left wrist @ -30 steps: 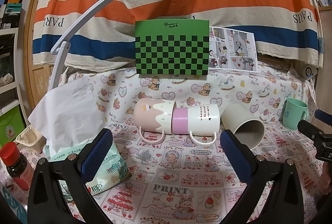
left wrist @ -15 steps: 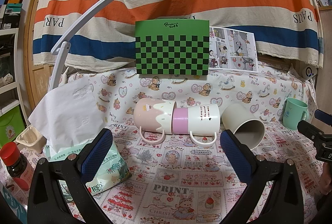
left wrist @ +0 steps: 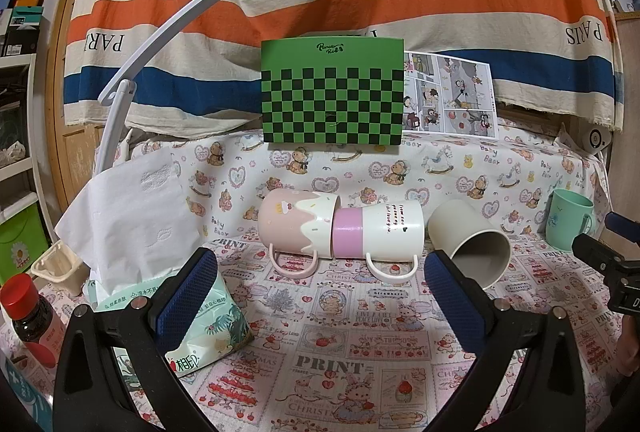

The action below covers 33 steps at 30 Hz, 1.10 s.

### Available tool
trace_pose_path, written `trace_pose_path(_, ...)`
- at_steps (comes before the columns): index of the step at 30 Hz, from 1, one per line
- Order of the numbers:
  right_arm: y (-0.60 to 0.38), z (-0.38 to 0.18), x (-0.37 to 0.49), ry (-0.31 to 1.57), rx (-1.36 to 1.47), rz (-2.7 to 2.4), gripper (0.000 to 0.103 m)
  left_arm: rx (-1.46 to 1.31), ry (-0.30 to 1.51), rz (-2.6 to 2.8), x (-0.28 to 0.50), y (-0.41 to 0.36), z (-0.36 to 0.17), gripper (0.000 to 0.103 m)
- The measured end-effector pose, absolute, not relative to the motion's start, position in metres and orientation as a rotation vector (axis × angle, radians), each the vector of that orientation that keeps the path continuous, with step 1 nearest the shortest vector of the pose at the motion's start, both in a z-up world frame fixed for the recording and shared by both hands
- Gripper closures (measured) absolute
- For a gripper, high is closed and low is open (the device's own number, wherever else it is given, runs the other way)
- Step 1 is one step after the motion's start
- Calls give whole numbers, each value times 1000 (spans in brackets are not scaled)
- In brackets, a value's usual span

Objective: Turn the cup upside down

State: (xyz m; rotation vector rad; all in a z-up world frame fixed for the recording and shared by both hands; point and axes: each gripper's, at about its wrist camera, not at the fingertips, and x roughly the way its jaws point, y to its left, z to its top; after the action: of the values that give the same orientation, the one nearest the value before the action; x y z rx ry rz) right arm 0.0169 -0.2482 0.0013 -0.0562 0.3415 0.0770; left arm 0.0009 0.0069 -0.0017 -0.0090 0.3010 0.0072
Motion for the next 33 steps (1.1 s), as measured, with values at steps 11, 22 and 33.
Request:
trace_pose_path(11,-248,1,17,343,-56,77,0,-9,302,7,1,6,-2,0)
trace_pose_path(22,-248,2,17,343,-55,74,0,-10,302,8,1,6,-2,0)
trace_pose_path(33,-250,1,19,356,-51,71,0,-9,302,7,1,8,-2,0)
